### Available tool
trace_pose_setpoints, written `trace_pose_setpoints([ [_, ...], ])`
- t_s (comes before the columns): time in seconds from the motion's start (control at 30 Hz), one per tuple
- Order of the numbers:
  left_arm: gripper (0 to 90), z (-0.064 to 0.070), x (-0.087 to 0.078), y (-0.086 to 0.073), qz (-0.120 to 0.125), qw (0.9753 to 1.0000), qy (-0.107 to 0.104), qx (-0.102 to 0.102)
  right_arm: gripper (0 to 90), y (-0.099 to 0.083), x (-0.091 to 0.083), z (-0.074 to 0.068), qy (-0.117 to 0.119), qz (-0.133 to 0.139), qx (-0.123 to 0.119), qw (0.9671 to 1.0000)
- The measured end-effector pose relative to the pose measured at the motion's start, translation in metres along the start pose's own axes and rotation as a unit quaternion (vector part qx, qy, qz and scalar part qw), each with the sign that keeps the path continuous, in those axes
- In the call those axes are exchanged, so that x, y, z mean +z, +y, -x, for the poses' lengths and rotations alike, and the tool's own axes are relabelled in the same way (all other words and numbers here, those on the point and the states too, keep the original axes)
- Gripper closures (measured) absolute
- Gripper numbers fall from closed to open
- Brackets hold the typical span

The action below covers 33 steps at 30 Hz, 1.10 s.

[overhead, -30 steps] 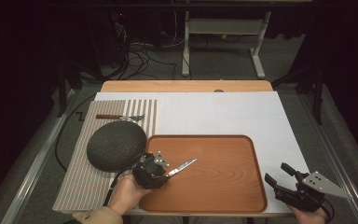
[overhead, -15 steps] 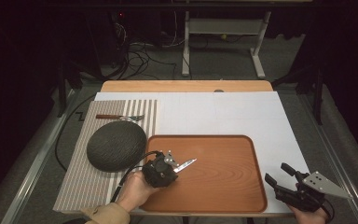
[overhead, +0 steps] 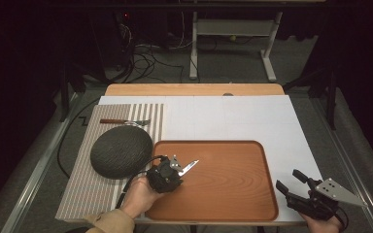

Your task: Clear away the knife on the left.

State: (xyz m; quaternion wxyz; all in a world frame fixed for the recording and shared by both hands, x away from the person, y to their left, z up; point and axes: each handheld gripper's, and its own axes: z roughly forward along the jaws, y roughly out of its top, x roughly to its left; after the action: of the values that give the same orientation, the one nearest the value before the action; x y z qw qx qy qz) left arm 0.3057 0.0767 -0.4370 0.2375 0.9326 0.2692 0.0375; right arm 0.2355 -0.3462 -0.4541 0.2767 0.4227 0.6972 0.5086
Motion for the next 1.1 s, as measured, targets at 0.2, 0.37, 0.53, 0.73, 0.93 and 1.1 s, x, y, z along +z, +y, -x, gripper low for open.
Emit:
trace_pose_setpoints([
  [0.2, 75.8, -0.002, 0.001, 0.0, -0.001, 1.0, 0.009, 0.002, 26.3, 0.0, 0.0, 0.0, 0.0, -0.001, 0.0, 1.0],
  [0.37, 75.8, -0.005, 0.0, -0.001, -0.003, 0.9999, 0.016, 0.001, 26.3, 0.0, 0.0, 0.0, 0.0, -0.001, 0.001, 1.0],
  [0.53, 75.8, -0.009, -0.001, -0.003, -0.002, 0.9998, 0.021, -0.006, 26.3, 0.0, 0.0, 0.0, 0.001, -0.002, 0.003, 1.0],
  [0.73, 75.8, -0.014, -0.003, -0.007, -0.003, 0.9996, 0.026, -0.009, 26.3, 0.0, 0.0, 0.001, 0.001, -0.002, 0.003, 1.0],
  [0.93, 75.8, -0.018, -0.005, -0.011, -0.004, 0.9994, 0.032, -0.015, 26.3, 0.0, 0.0, 0.001, 0.0, -0.002, 0.002, 1.0],
  [1.1, 75.8, -0.022, -0.004, -0.016, -0.008, 0.9992, 0.033, -0.021, 26.4, 0.0, 0.0, 0.0, 0.0, -0.002, 0.003, 1.0],
])
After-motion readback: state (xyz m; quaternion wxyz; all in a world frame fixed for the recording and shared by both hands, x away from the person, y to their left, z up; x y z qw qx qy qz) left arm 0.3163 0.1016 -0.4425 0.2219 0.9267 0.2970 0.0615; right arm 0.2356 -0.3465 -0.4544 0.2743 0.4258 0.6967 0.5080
